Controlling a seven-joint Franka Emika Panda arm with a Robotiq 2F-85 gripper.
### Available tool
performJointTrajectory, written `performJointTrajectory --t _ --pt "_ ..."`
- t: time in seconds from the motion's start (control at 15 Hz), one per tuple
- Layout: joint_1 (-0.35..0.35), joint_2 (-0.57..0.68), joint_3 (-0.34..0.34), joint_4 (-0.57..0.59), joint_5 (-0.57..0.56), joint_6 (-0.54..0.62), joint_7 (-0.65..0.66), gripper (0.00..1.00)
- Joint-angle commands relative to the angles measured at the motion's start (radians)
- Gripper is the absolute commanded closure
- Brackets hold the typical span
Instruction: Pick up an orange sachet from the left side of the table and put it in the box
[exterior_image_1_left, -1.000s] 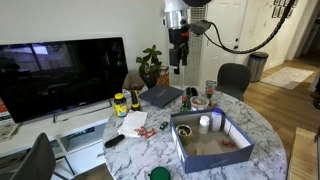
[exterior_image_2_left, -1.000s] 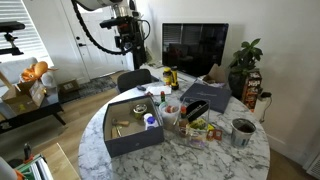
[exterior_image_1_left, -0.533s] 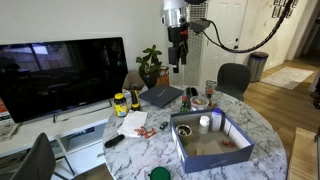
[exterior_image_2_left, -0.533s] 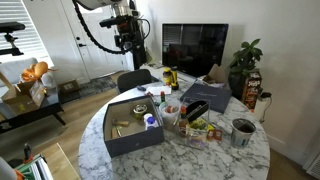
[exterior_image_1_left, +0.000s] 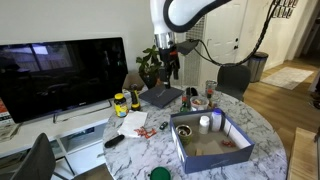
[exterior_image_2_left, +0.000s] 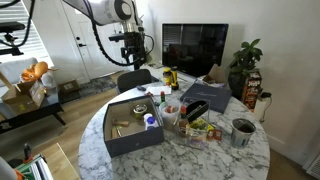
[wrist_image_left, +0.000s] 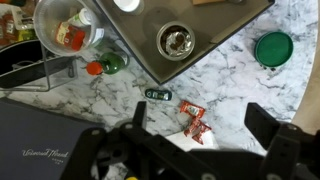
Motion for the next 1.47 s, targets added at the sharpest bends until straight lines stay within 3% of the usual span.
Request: performJointTrajectory --t 0.0,0.2,0.33,0.4,0.67,0.8,1.07,1.27,1.33,1.4 --pt "0.08 0.239 -0.056 0.196 -0.082 -0.04 0.036 0.0" --pt "0.107 0.416 -0.095 0.347 -0.085 -0.08 0.013 0.0" --pt "0.104 0.505 -0.085 0.441 -0.033 -0.152 -0.037 0.0" --pt "0.102 0.404 -0.093 0.301 -0.05 -0.063 -0.004 0.0" --pt "0.103 0.434 -0.097 0.33 -0.049 -0.063 -0.007 0.0" --pt "0.071 0.441 -0.067 0.311 0.007 0.047 -0.02 0.0" --pt "0.032 0.53 -0.073 0.307 0.108 0.361 0.009 0.0" --pt "0.012 0.605 -0.082 0.323 0.155 0.474 0.012 0.0" --pt "0.001 0.625 -0.078 0.323 0.172 0.496 0.003 0.21" --pt "-0.002 0.648 -0.077 0.329 0.182 0.514 0.001 0.26"
